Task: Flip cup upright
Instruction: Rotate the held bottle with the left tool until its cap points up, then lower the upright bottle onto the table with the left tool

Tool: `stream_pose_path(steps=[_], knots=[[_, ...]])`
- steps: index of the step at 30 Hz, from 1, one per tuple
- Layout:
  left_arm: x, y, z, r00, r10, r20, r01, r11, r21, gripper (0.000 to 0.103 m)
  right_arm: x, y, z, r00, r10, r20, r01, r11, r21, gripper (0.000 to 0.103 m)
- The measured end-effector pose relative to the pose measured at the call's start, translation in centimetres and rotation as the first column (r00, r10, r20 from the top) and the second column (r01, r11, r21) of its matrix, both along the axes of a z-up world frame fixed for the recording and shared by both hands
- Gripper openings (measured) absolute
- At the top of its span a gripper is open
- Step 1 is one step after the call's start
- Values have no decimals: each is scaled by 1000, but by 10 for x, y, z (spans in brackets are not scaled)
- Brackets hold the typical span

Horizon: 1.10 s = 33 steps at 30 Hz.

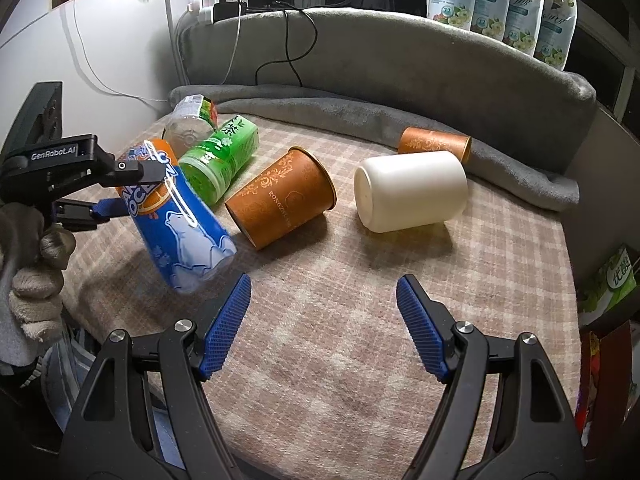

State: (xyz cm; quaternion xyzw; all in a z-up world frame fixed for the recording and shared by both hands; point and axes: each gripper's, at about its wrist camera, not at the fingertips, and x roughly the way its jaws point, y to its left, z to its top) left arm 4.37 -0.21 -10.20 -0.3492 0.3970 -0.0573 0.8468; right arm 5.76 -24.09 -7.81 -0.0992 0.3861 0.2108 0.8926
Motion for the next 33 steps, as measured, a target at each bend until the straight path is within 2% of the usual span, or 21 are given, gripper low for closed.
stream_pose_path(steps=[8, 13, 22, 28, 33], knots=[[-8, -8, 16, 996, -21, 83, 7, 985, 170, 63, -2, 0, 2, 1000, -1, 6, 1, 1000, 0, 78], [-14, -17, 27, 988, -70, 136, 24, 950, 312, 63, -3, 0, 6, 1000, -9, 16, 8, 1000, 11, 78], [-11, -28, 29, 982, -128, 137, 68, 923, 379, 63, -5, -2, 9, 999, -19, 28, 18, 1000, 18, 78], [-12, -41, 30, 973, -179, 142, 97, 886, 454, 63, -7, -6, 11, 999, -35, 35, 34, 999, 30, 78], [-11, -47, 29, 968, -206, 141, 112, 865, 489, 63, -9, -8, 13, 998, -45, 42, 44, 998, 33, 78]])
